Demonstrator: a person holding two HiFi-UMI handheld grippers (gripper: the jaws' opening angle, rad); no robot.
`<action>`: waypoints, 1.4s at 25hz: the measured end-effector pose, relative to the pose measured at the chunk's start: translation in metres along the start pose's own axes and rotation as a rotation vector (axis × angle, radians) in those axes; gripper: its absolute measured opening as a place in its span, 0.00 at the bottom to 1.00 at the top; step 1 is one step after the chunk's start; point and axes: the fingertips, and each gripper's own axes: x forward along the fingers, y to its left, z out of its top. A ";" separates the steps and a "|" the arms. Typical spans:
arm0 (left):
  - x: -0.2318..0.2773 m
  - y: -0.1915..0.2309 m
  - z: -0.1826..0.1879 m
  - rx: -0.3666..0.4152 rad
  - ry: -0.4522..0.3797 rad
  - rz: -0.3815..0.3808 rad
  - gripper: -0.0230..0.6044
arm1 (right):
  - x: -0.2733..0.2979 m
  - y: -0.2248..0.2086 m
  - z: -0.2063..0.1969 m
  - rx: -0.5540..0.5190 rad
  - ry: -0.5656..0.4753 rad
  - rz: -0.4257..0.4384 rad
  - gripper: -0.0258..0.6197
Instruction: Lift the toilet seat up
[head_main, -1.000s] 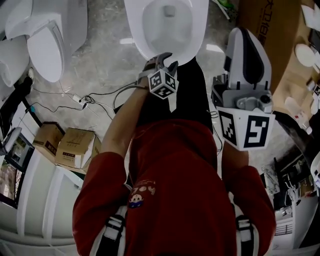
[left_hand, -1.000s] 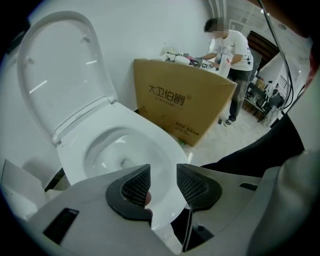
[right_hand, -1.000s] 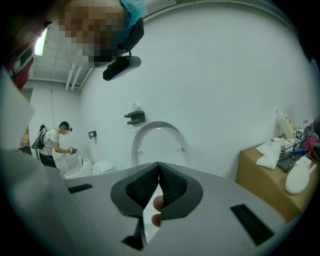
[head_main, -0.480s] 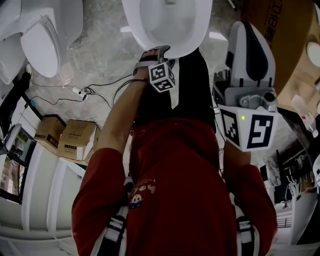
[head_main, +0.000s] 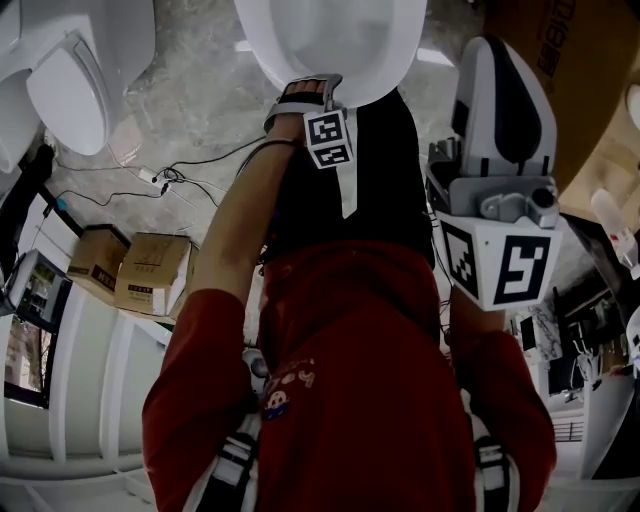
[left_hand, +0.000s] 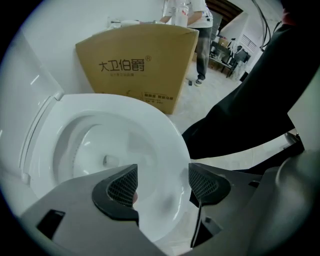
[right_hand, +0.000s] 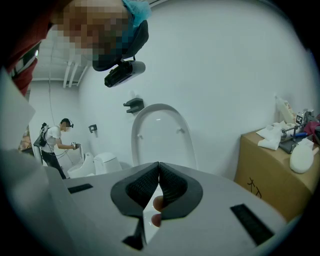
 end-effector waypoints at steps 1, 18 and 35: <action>0.003 0.000 -0.001 0.010 0.002 -0.010 0.56 | 0.000 0.000 -0.002 0.001 0.003 0.000 0.06; 0.012 -0.002 0.000 -0.008 -0.027 -0.250 0.58 | 0.007 -0.008 -0.031 0.033 0.046 -0.010 0.06; 0.035 -0.025 -0.014 0.085 0.047 -0.241 0.59 | 0.007 -0.013 -0.042 0.035 0.068 -0.019 0.06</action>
